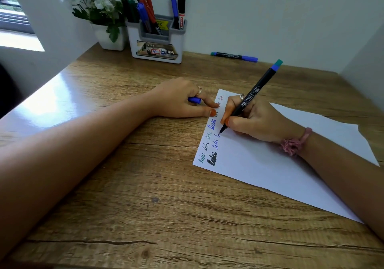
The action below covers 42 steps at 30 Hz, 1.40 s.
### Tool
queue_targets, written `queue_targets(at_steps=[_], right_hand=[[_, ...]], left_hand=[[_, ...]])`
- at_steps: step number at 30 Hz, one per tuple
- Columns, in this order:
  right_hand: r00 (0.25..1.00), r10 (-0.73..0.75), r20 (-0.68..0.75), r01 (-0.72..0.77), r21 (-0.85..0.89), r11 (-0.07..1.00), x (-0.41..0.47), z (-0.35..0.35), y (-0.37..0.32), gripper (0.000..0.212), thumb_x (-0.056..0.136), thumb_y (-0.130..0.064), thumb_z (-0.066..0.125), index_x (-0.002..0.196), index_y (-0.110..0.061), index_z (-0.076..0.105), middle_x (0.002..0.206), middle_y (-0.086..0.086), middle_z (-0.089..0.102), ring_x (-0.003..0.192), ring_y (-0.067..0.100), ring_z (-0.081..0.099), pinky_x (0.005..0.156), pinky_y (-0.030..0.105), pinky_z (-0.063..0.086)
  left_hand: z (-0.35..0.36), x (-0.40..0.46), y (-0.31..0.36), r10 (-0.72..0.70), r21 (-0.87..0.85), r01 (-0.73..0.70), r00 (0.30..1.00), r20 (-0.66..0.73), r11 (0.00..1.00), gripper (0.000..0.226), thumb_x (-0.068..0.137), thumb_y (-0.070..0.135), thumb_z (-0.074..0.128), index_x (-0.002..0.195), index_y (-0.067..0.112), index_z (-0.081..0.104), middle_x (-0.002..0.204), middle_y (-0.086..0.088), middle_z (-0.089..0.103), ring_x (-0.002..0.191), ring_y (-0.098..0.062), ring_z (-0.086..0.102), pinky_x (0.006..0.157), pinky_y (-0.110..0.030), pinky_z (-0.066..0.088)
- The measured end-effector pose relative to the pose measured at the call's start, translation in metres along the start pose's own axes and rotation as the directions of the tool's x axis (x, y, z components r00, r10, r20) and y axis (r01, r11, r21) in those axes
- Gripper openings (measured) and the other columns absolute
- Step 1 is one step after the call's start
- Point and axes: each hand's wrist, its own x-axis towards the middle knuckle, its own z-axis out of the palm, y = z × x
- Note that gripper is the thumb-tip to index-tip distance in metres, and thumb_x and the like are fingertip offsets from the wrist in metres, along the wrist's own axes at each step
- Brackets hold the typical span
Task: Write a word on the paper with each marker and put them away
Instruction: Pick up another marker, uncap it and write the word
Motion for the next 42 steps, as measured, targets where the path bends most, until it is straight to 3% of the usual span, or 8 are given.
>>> queue_targets(at_steps=[4,7,11,21,26,30,34,42], right_hand=[[1.0,0.002,-0.022,-0.002,0.002,1.0,0.0012,0.0013,0.0005,0.005,0.074,-0.007,0.056,0.073,-0.009,0.061,0.057,-0.013,0.061,0.047,-0.001,0.052,0.048,0.007,0.036],[1.0,-0.006,-0.006,0.006,-0.008,1.0,0.0008,-0.0003,0.0003,0.006,0.072,-0.004,0.055,0.071,-0.006,0.06,0.054,-0.014,0.057,0.046,0.0,0.049,0.047,0.008,0.035],[1.0,0.004,-0.022,-0.005,-0.016,1.0,0.0021,-0.0006,0.0026,0.006,0.072,-0.006,0.056,0.071,-0.006,0.062,0.056,-0.005,0.055,0.045,0.002,0.045,0.046,0.011,0.035],[0.999,0.003,-0.044,-0.003,-0.019,1.0,0.0022,-0.0005,0.0037,0.006,0.071,-0.008,0.056,0.07,-0.011,0.061,0.056,-0.01,0.056,0.047,0.002,0.046,0.048,0.012,0.036],[0.999,-0.001,-0.036,0.0,-0.029,1.0,0.0019,-0.0003,0.003,0.006,0.071,-0.006,0.055,0.07,-0.009,0.06,0.055,-0.012,0.056,0.045,0.001,0.046,0.047,0.01,0.035],[0.997,0.02,-0.074,-0.022,-0.026,0.999,0.0021,0.0004,0.0041,0.005,0.071,-0.011,0.057,0.07,-0.014,0.061,0.066,0.016,0.06,0.054,0.013,0.049,0.051,0.02,0.038],[0.998,0.027,-0.061,-0.028,-0.028,0.999,0.0018,0.0007,0.0042,0.005,0.071,-0.01,0.057,0.072,-0.011,0.061,0.057,-0.006,0.061,0.047,0.002,0.046,0.047,0.013,0.037],[0.998,0.018,-0.062,-0.02,-0.029,0.999,0.0016,-0.0009,0.0024,0.006,0.073,-0.009,0.056,0.073,-0.013,0.06,0.052,-0.01,0.058,0.043,0.001,0.046,0.045,0.011,0.036]], left_hand=[[-0.0009,-0.0004,0.0003,-0.015,-0.001,0.015,1.0,0.003,1.0,0.036,0.083,0.052,0.055,0.115,0.038,0.062,0.051,0.017,0.043,0.056,0.01,0.047,0.049,-0.017,0.026],[0.0,0.0002,0.0,-0.007,0.0,0.007,1.0,0.013,1.0,0.037,0.082,0.055,0.054,0.115,0.039,0.062,0.058,0.013,0.054,0.059,0.007,0.05,0.05,-0.02,0.027],[-0.0011,0.0001,0.0,-0.017,0.014,0.017,1.0,0.021,1.0,0.037,0.082,0.055,0.053,0.115,0.041,0.061,0.057,0.012,0.049,0.053,-0.008,0.045,0.051,-0.021,0.028],[0.0008,0.0022,-0.0039,-0.006,-0.009,0.007,1.0,0.026,1.0,0.058,0.067,0.072,0.037,0.113,0.044,0.06,0.065,0.004,0.06,0.058,0.005,0.048,0.052,-0.023,0.031],[0.0023,0.0036,-0.006,-0.004,0.016,0.004,1.0,0.028,1.0,0.041,0.078,0.064,0.046,0.114,0.048,0.057,0.08,0.0,0.068,0.058,-0.005,0.051,0.05,-0.02,0.03],[0.002,0.002,-0.0059,0.002,0.02,-0.003,1.0,0.011,1.0,0.037,0.082,0.058,0.051,0.114,0.043,0.061,0.073,0.0,0.065,0.06,0.006,0.049,0.05,-0.019,0.028],[0.0018,0.0021,-0.0045,-0.006,0.019,0.005,1.0,0.015,1.0,0.036,0.083,0.056,0.052,0.115,0.041,0.061,0.063,0.004,0.058,0.059,0.005,0.049,0.05,-0.019,0.028],[0.0002,-0.0002,-0.0005,0.003,0.012,-0.003,1.0,0.0,1.0,0.035,0.083,0.053,0.054,0.114,0.038,0.063,0.056,0.009,0.053,0.056,0.008,0.049,0.047,-0.017,0.025]])
